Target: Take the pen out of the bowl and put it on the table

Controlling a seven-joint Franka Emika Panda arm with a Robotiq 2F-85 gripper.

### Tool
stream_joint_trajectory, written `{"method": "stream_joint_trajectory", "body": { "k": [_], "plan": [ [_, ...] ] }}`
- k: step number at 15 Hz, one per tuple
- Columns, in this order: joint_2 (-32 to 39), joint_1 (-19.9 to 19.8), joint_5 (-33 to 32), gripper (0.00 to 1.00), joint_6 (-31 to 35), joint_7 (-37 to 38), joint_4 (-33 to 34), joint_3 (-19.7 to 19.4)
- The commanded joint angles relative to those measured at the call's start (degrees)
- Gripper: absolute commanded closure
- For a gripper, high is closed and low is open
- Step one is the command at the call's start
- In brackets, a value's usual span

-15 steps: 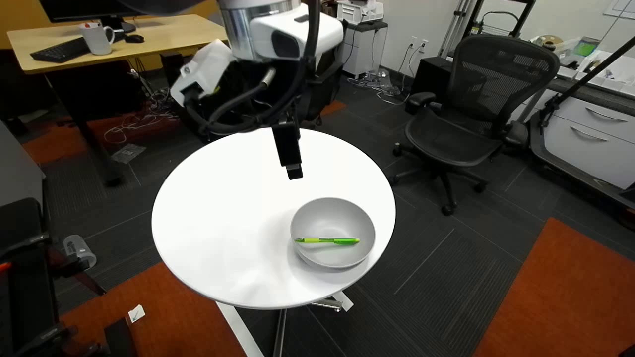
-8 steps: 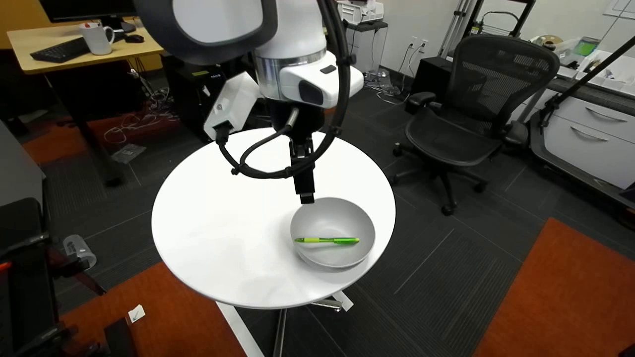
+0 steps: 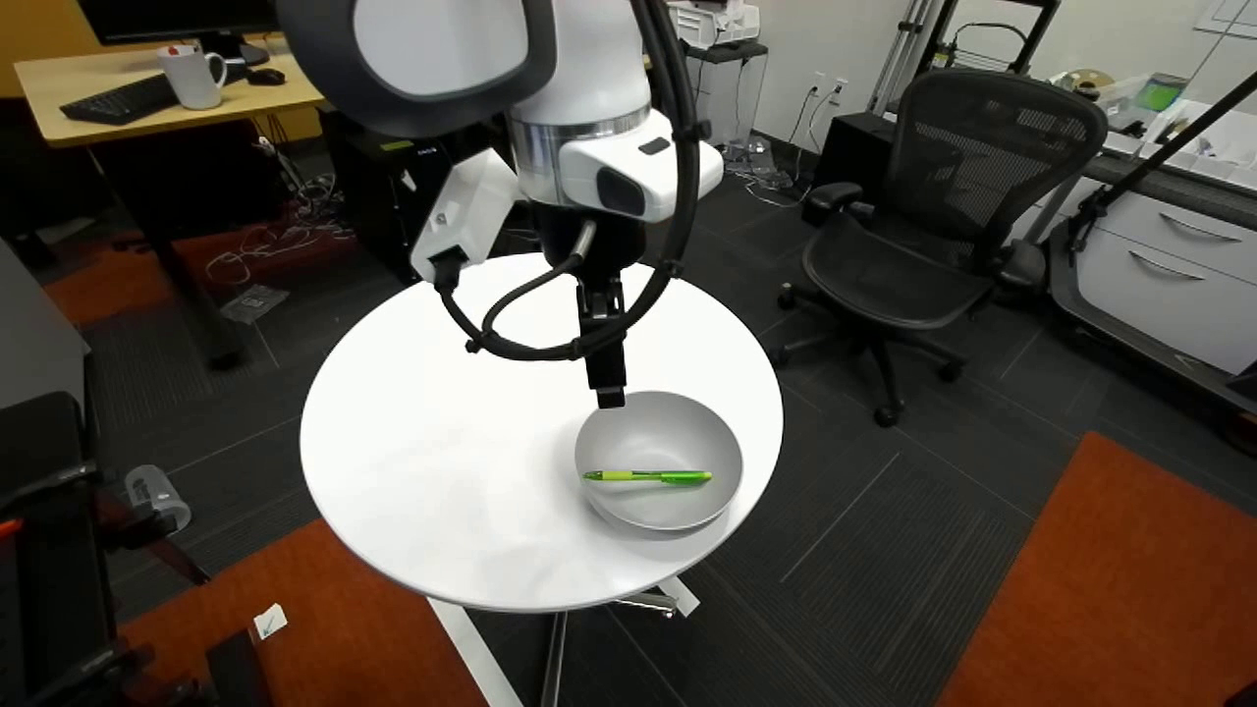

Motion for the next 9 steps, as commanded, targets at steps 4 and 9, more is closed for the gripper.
{"method": "stream_joint_trajectory", "body": {
  "k": [4,9],
  "plan": [
    [8.47,-0.46,5.18,0.00,-0.70,-5.80,7.31,-0.36],
    [14.10,-1.16,6.26,0.00,-1.66,-5.81,13.15,-1.31]
  ]
}}
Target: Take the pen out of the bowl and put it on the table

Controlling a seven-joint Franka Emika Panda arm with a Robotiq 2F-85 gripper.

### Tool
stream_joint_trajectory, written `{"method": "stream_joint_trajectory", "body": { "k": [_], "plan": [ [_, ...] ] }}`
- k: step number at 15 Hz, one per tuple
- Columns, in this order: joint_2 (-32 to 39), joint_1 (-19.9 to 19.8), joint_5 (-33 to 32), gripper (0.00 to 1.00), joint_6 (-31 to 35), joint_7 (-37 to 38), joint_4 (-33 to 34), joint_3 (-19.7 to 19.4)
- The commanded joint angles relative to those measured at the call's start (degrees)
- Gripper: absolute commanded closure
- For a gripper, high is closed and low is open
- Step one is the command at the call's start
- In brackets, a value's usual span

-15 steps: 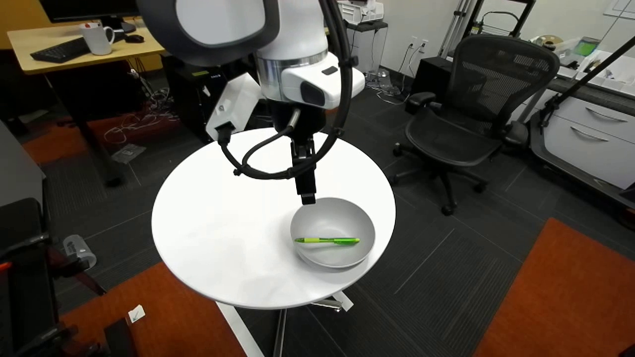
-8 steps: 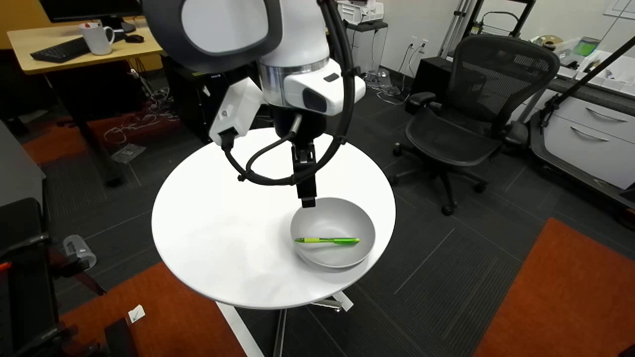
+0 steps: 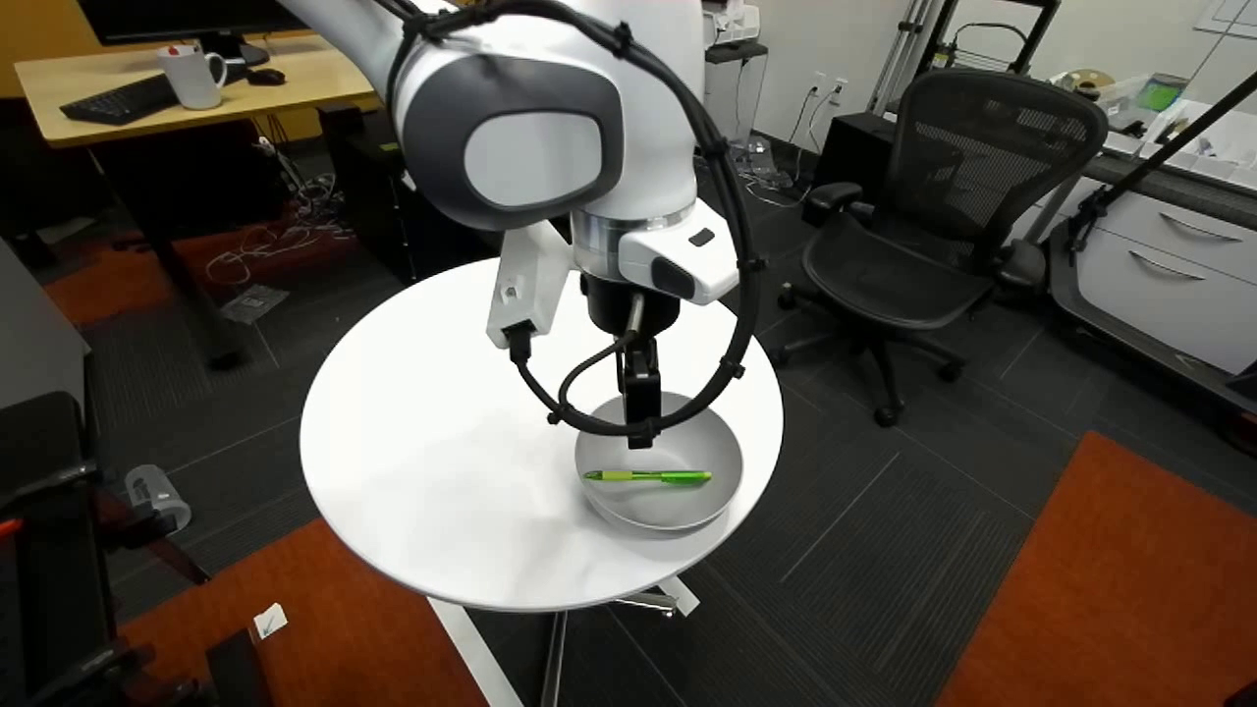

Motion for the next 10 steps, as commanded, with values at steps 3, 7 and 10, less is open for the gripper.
{"method": "stream_joint_trajectory", "body": {
  "k": [3,7,10],
  "plan": [
    [5.90,-1.45,2.60,0.00,-2.31,-2.17,7.69,-0.61],
    [9.30,-2.59,3.63,0.00,-3.80,-2.86,11.20,-0.16],
    [11.37,-2.89,4.27,0.00,-4.86,-3.56,13.21,-0.06]
  ]
}}
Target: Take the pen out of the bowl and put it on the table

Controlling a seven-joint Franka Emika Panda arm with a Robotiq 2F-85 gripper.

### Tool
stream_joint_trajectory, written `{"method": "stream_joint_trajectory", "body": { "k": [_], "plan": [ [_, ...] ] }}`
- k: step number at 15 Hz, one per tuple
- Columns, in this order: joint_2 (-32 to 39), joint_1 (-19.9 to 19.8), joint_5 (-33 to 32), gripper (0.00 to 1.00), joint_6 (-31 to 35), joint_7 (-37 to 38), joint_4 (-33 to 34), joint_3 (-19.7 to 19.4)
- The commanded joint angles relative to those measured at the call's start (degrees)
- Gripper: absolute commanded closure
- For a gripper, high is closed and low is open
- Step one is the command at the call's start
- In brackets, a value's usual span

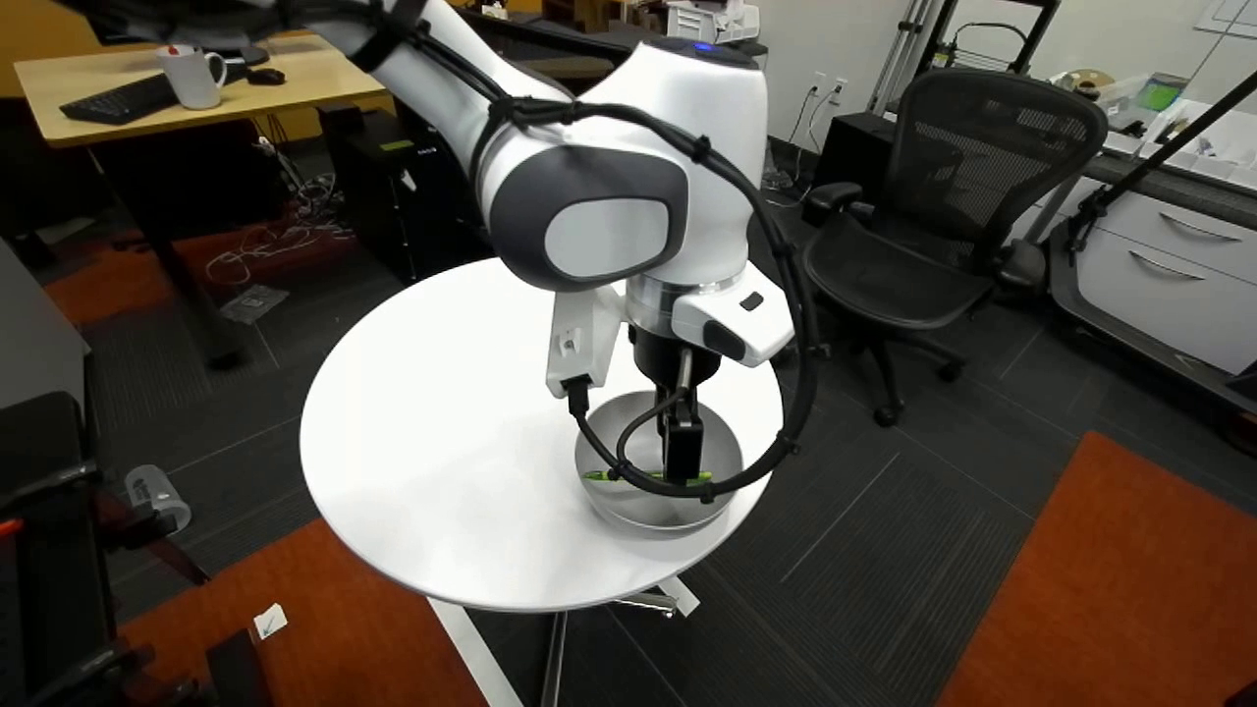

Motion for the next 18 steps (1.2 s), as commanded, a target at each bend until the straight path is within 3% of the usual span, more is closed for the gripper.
{"method": "stream_joint_trajectory", "body": {
  "k": [1,11,12,14,18],
  "plan": [
    [2.97,-0.72,1.96,0.00,-3.28,-2.21,4.31,0.33],
    [7.96,-0.45,1.47,0.00,-6.05,-1.36,8.90,-0.19],
    [8.27,-0.41,1.41,0.25,-6.27,-1.32,9.29,-0.24],
    [8.81,-0.39,1.36,0.34,-6.49,-1.25,9.96,-0.28],
    [9.58,-0.46,1.37,0.66,-7.04,-1.26,11.16,-0.26]
  ]
}}
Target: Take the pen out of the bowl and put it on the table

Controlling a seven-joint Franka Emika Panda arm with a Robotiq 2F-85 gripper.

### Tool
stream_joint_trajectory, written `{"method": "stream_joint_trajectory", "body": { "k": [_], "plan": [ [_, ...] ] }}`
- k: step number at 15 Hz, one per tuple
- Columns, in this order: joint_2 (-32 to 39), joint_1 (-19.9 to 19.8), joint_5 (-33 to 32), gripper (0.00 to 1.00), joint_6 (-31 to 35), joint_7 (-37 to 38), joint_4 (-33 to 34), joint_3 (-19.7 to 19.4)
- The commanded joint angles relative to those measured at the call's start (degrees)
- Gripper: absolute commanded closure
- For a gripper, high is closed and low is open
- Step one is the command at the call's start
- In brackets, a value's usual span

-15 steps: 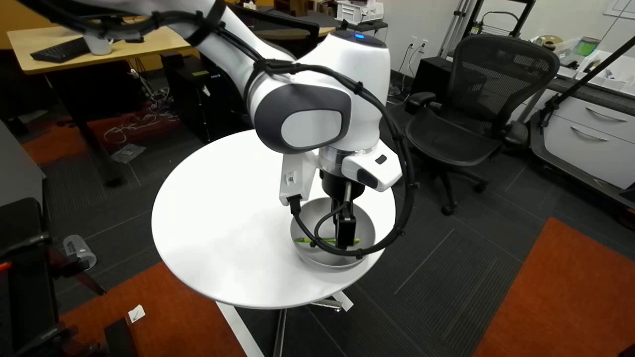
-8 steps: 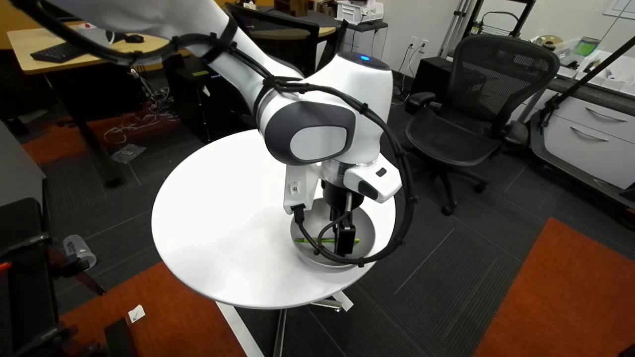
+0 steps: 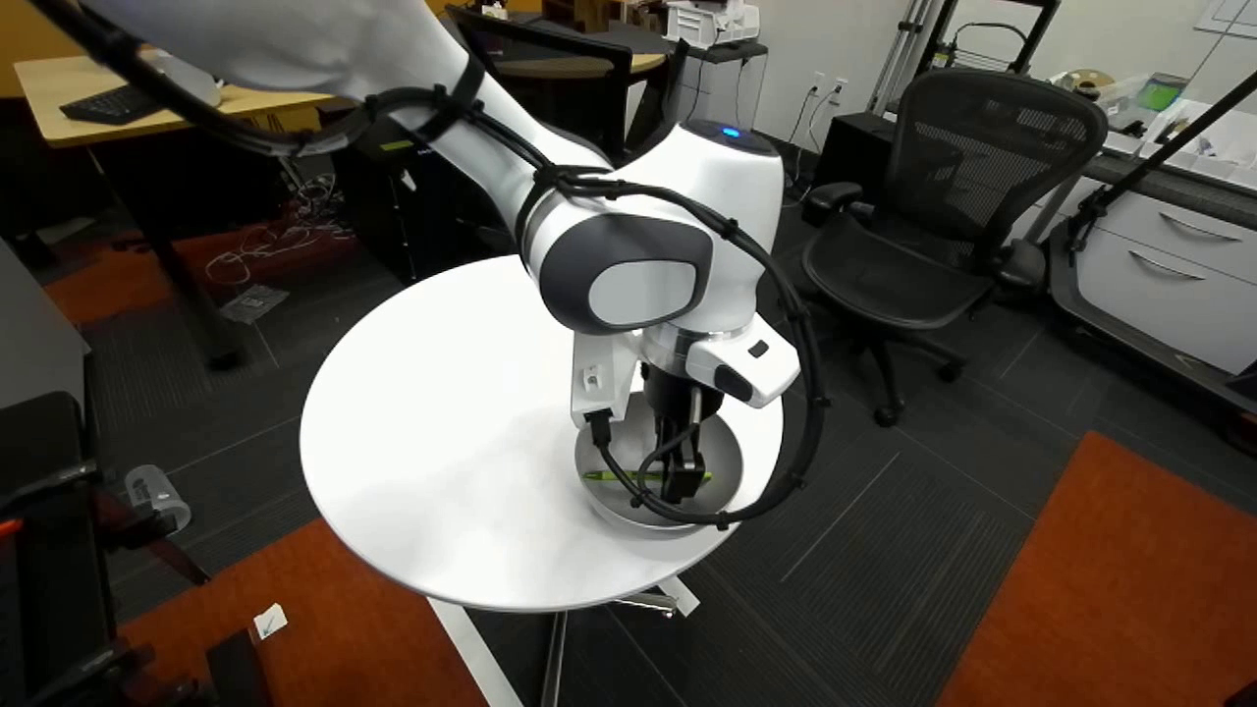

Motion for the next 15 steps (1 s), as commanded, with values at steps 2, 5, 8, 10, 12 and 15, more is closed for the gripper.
{"method": "stream_joint_trajectory", "body": {
  "k": [2,5,8,10,12,15],
  "plan": [
    [1.29,-0.05,0.92,0.81,-3.04,-1.16,3.07,-0.34],
    [1.43,0.08,0.79,1.00,-3.25,-1.12,3.25,-0.40],
    [-0.78,-0.39,1.25,0.97,-2.44,-2.16,1.77,0.08],
    [-3.12,0.12,0.65,0.97,-1.85,-1.95,0.22,-0.53],
    [-6.33,0.14,0.51,0.97,-0.96,-2.75,-2.07,-0.59],
    [-11.50,0.37,0.03,0.97,-0.31,-4.07,-5.54,-1.00]
  ]
}}
